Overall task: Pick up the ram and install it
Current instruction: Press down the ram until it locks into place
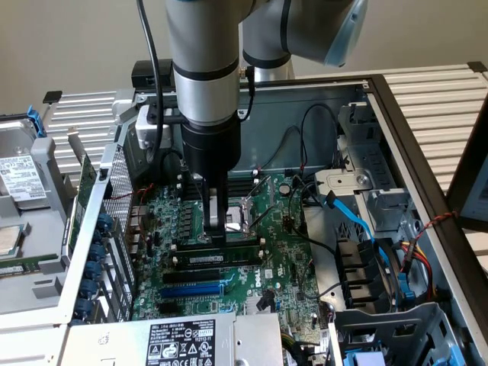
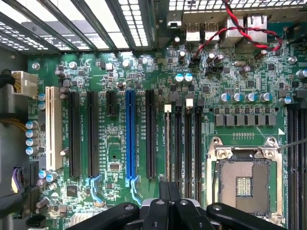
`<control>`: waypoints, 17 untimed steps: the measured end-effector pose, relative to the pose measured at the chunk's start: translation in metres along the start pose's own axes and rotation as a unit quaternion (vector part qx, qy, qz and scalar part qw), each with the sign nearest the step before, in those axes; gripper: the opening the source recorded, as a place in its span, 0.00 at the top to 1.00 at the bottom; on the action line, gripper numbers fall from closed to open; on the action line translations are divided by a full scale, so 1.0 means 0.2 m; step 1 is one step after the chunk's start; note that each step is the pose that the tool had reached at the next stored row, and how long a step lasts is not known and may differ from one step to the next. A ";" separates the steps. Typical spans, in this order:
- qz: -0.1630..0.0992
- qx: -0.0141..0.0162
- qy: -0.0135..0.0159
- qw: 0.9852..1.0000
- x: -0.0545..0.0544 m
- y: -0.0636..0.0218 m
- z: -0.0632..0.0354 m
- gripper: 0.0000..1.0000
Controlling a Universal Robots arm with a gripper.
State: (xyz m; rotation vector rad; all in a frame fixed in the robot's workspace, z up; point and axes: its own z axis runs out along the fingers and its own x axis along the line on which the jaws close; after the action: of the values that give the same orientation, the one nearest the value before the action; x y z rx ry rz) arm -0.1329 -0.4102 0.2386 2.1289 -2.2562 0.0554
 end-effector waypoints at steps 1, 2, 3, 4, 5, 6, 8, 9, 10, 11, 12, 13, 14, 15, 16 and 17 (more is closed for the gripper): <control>0.000 0.000 0.000 1.000 0.00 0.000 -0.010 0.89; 0.000 0.000 0.000 1.000 0.00 0.000 -0.019 0.89; 0.000 0.000 0.000 1.000 0.00 0.000 -0.027 0.89; 0.000 0.000 0.000 1.000 0.00 0.000 -0.032 0.89; 0.000 0.000 0.000 1.000 0.00 0.000 -0.035 0.89; 0.000 0.000 0.000 1.000 0.00 0.000 -0.035 0.89; 0.000 0.000 0.000 1.000 0.00 0.000 -0.035 0.89; 0.000 0.000 0.000 1.000 0.00 0.000 -0.035 0.89; 0.000 0.000 0.000 1.000 0.00 0.000 -0.036 0.89; 0.000 0.000 0.000 1.000 0.00 0.000 -0.036 0.89; 0.000 0.000 0.000 1.000 0.00 0.000 -0.036 0.89; 0.000 0.000 0.000 1.000 0.00 0.000 -0.036 0.89; 0.000 0.000 0.000 1.000 0.00 0.000 -0.036 0.89; 0.000 0.000 0.000 1.000 0.00 0.000 -0.036 0.89; 0.000 0.000 0.000 1.000 0.00 0.000 -0.036 0.89; 0.002 0.000 0.000 1.000 0.00 0.000 -0.036 0.89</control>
State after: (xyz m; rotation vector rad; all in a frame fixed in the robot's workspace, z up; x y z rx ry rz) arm -0.1329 -0.4102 0.2458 2.1253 -2.2594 0.0549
